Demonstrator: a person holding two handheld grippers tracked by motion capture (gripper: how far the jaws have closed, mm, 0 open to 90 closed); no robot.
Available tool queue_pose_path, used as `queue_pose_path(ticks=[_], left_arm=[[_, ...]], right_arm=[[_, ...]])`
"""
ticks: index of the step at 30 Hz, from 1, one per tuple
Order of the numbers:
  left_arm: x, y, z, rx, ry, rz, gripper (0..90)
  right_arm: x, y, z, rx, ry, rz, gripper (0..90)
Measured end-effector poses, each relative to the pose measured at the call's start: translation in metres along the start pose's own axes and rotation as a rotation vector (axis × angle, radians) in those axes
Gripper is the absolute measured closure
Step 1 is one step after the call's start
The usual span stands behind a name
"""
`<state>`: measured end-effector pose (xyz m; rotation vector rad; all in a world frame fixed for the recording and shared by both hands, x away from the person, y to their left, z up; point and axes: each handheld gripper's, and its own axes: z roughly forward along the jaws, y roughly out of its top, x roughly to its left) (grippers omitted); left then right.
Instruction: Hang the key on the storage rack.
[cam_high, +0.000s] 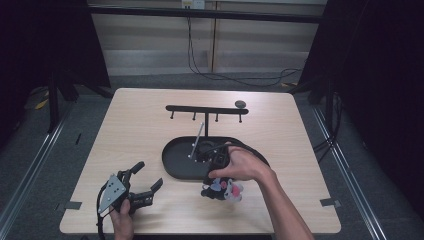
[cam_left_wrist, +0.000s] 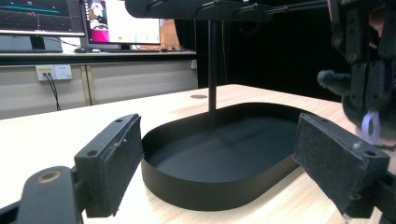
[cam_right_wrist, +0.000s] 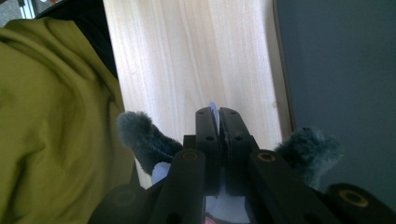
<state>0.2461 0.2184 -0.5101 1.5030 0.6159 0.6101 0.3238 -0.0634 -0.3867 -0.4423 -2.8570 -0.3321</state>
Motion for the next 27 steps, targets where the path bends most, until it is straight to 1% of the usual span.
queue_pose_path(ticks=[1, 2, 3, 4, 5, 7, 8, 9, 10, 13, 15, 16, 18, 20, 22, 23, 25, 27], left_arm=[[0.0, 0.0, 0.0, 0.0, 0.001, 0.0, 15.4], [0.0, 0.0, 0.0, 0.0, 0.0, 0.0, 15.4], [0.0, 0.0, 0.0, 0.002, -0.001, 0.002, 15.4], [0.0, 0.0, 0.0, 0.0, 0.0, 0.0, 15.4], [0.0, 0.0, 0.0, 0.0, 0.0, -0.001, 15.4], [0.0, 0.0, 0.0, 0.001, 0.0, 0.0, 15.4], [0.0, 0.0, 0.0, 0.0, 0.0, 0.0, 15.4], [0.0, 0.0, 0.0, 0.0, 0.0, 0.0, 15.4], [0.0, 0.0, 0.0, 0.0, 0.0, 0.0, 15.4], [0.0, 0.0, 0.0, -0.004, 0.001, -0.001, 15.4], [0.0, 0.0, 0.0, 0.0, 0.0, 0.0, 15.4], [0.0, 0.0, 0.0, 0.001, -0.001, -0.001, 15.4], [0.0, 0.0, 0.0, 0.0, 0.0, 0.0, 15.4], [0.0, 0.0, 0.0, 0.0, 0.0, 0.0, 15.4], [0.0, 0.0, 0.0, 0.0, 0.0, 0.0, 15.4], [0.0, 0.0, 0.0, 0.0, 0.0, 0.0, 15.4], [0.0, 0.0, 0.0, 0.0, 0.0, 0.0, 15.4], [0.0, 0.0, 0.0, 0.001, 0.0, 0.001, 15.4]], right_arm=[[0.001, -0.001, -0.006, 0.0, -0.001, -0.005, 87.5], [0.002, 0.0, -0.008, 0.002, -0.002, 0.001, 87.5], [0.001, -0.001, -0.011, -0.003, -0.01, -0.007, 87.5], [0.002, -0.001, -0.014, -0.003, -0.009, 0.002, 87.5], [0.002, -0.001, -0.014, -0.003, -0.009, 0.002, 87.5], [0.001, -0.001, -0.019, -0.008, -0.015, -0.006, 87.5], [0.002, -0.001, -0.021, -0.01, -0.017, 0.001, 87.5], [0.002, -0.002, -0.026, -0.003, -0.011, 0.002, 87.5], [0.002, -0.002, -0.026, -0.003, -0.011, 0.002, 87.5], [0.003, -0.002, -0.034, 0.005, -0.011, -0.003, 87.5], [0.004, -0.002, -0.044, 0.006, -0.02, -0.009, 87.5], [0.004, -0.002, -0.044, 0.006, -0.02, -0.009, 87.5], [0.004, -0.003, -0.052, -0.006, -0.035, -0.016, 87.5], [0.004, -0.003, -0.058, -0.005, -0.047, -0.01, 87.5], [0.003, -0.004, -0.061, -0.008, -0.05, -0.016, 87.5], [0.004, -0.004, -0.063, -0.012, -0.053, -0.006, 87.5], [0.004, -0.006, -0.07, -0.017, -0.058, -0.018, 87.6], [0.004, -0.007, -0.078, -0.024, -0.06, -0.009, 87.5]])
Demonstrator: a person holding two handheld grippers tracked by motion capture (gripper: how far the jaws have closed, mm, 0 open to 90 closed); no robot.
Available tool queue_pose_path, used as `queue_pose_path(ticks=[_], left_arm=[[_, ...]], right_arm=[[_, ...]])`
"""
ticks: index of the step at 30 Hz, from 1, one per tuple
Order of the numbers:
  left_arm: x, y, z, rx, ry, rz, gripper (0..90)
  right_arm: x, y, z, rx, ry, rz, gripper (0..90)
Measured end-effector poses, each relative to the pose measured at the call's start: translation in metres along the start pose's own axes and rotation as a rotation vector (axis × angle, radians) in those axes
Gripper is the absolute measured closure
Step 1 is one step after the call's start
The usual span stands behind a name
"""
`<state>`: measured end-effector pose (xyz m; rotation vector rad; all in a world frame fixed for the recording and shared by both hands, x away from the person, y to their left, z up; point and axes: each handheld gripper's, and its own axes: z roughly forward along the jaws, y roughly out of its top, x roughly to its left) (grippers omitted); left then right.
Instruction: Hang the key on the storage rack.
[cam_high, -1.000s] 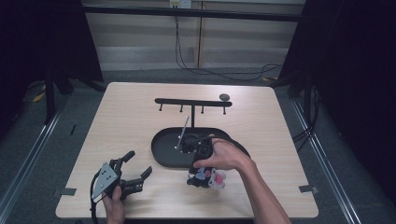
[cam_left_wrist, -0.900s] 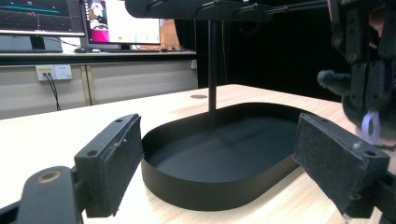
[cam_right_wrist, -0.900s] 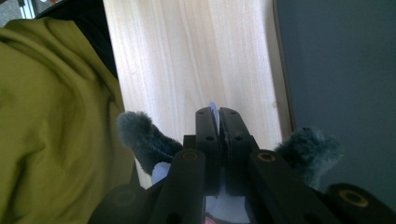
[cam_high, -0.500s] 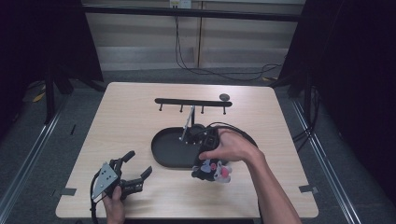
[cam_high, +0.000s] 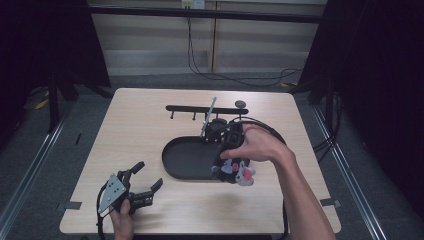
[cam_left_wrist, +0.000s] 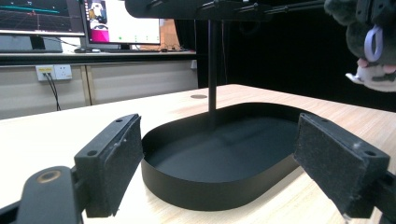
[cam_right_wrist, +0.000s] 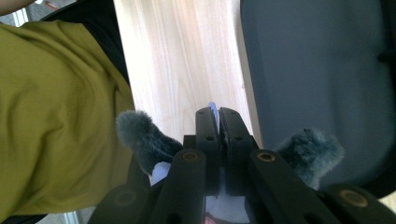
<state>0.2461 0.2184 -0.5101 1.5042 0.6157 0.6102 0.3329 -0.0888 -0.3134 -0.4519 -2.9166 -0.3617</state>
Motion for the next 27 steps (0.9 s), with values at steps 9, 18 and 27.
queue_pose_path(ticks=[9, 18, 27], left_arm=[[0.0, 0.0, 0.0, 0.0, -0.001, -0.002, 15.4], [0.0, 0.0, 0.0, 0.0, 0.0, 0.0, 15.4], [0.0, 0.0, 0.0, -0.001, 0.004, -0.008, 15.4]], right_arm=[[-0.005, -0.001, -0.022, -0.009, -0.017, 0.01, 87.6], [-0.021, 0.008, -0.047, -0.012, -0.025, 0.011, 87.6], [-0.032, 0.01, -0.06, -0.038, -0.053, 0.043, 87.6]])
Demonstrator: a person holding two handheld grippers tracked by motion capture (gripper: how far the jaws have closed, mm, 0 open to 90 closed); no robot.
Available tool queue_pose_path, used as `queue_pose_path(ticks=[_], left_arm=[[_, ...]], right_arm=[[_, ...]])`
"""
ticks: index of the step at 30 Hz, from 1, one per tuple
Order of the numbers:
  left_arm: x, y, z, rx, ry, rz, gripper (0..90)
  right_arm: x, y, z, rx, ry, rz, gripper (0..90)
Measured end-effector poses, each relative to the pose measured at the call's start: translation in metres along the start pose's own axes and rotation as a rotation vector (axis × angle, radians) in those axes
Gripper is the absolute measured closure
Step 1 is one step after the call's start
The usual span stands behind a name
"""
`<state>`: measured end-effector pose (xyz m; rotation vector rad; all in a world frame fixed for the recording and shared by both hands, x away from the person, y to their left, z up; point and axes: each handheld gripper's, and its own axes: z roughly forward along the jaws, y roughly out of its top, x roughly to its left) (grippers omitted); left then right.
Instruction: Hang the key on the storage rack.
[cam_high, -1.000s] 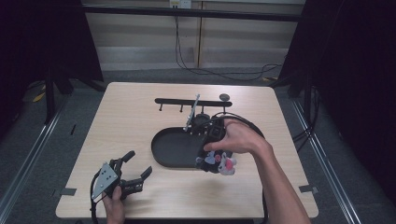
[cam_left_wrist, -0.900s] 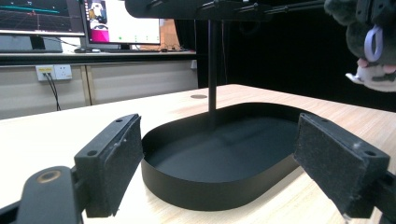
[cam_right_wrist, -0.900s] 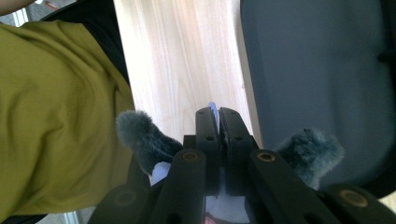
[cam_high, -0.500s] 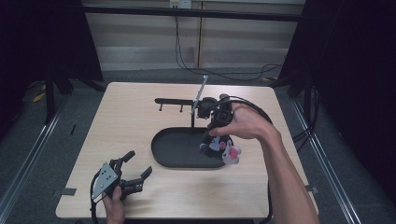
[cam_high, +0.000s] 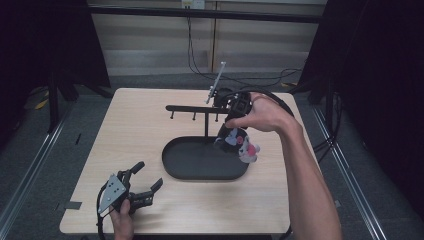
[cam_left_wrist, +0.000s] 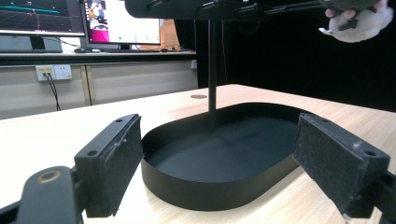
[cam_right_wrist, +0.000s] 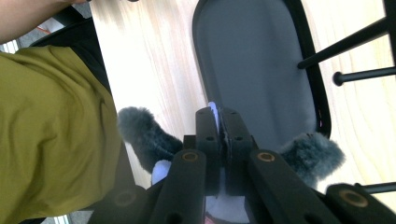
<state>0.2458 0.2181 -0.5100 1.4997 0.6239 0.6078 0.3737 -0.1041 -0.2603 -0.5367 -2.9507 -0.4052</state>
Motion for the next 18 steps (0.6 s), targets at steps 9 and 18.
queue_pose_path(ticks=[9, 18], left_arm=[[0.0, 0.0, 0.0, 0.001, -0.005, 0.003, 15.4], [0.0, 0.0, 0.0, -0.009, -0.004, 0.0, 15.4]], right_arm=[[-0.005, 0.014, -0.003, 0.039, -0.038, -0.025, 87.5], [-0.02, 0.032, -0.015, 0.079, -0.05, -0.001, 87.5]])
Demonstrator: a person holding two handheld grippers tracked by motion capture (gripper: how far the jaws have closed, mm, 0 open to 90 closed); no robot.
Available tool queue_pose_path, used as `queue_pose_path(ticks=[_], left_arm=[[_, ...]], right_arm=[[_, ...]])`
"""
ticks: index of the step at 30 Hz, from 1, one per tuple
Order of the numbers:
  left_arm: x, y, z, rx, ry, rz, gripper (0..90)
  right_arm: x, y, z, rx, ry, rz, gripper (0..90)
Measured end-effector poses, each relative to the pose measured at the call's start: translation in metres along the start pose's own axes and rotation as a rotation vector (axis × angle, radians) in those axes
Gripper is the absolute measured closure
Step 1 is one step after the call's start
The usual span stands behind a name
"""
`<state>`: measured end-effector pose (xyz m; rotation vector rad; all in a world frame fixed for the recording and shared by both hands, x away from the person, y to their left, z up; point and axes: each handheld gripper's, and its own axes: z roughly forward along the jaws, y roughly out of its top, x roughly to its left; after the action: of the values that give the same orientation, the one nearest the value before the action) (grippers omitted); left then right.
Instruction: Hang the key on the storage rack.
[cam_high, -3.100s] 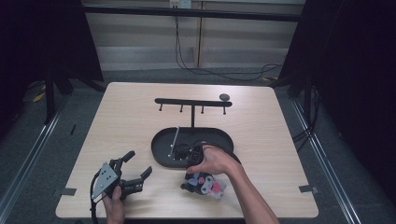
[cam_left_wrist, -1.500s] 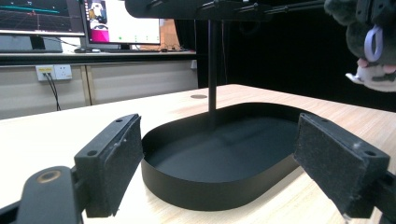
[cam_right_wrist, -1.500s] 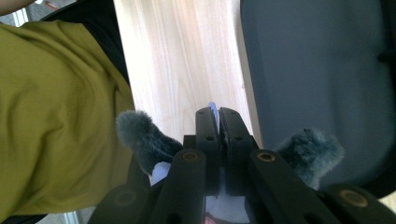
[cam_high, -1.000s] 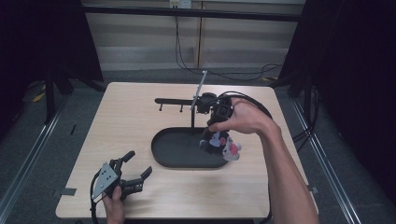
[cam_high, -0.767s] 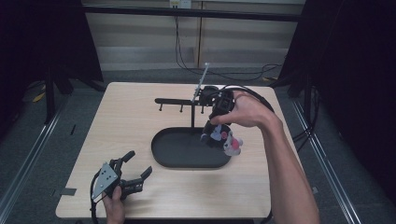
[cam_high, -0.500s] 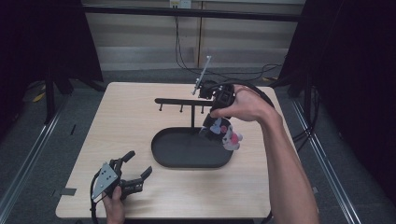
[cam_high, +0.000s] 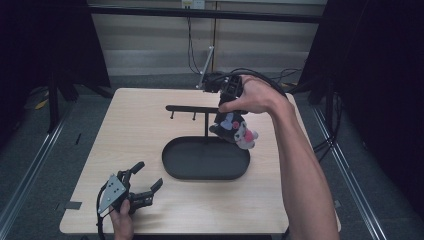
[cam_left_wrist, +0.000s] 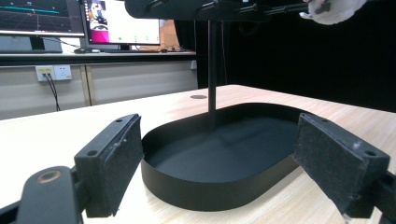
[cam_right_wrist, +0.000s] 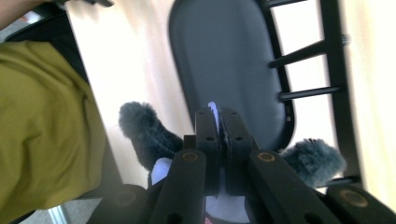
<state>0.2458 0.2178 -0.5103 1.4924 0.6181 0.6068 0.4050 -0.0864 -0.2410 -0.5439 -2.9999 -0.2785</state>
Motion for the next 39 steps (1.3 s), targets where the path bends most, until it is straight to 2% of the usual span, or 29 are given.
queue_pose_path(ticks=[2, 5, 9, 12, 16, 26, 28, 39], left_arm=[[0.0, 0.0, 0.0, -0.004, 0.0, -0.006, 15.4], [0.0, 0.0, 0.0, 0.0, 0.0, 0.0, 15.4], [0.0, 0.0, 0.0, 0.0, 0.0, -0.001, 15.4], [0.0, 0.0, 0.0, 0.0, -0.001, -0.001, 15.4], [0.0, 0.0, 0.0, 0.0, -0.001, -0.001, 15.4], [0.0, 0.0, 0.0, -0.002, -0.004, -0.004, 15.4], [0.0, 0.0, 0.0, -0.004, -0.005, -0.003, 15.4], [0.0, 0.0, 0.0, 0.002, -0.009, -0.001, 15.4]], right_arm=[[-0.001, 0.001, 0.001, 0.008, 0.004, 0.003, 87.5], [-0.006, 0.003, 0.003, 0.027, -0.014, 0.013, 87.5], [-0.017, 0.003, 0.007, 0.026, -0.022, 0.035, 87.5], [-0.021, 0.004, 0.01, 0.024, -0.024, 0.034, 87.4], [-0.028, 0.006, 0.009, 0.013, -0.008, 0.039, 87.4], [-0.036, 0.011, 0.018, 0.046, -0.011, 0.055, 87.4], [-0.037, 0.012, 0.02, 0.042, -0.011, 0.046, 87.3], [-0.045, 0.015, 0.026, 0.04, -0.015, 0.061, 87.3]])
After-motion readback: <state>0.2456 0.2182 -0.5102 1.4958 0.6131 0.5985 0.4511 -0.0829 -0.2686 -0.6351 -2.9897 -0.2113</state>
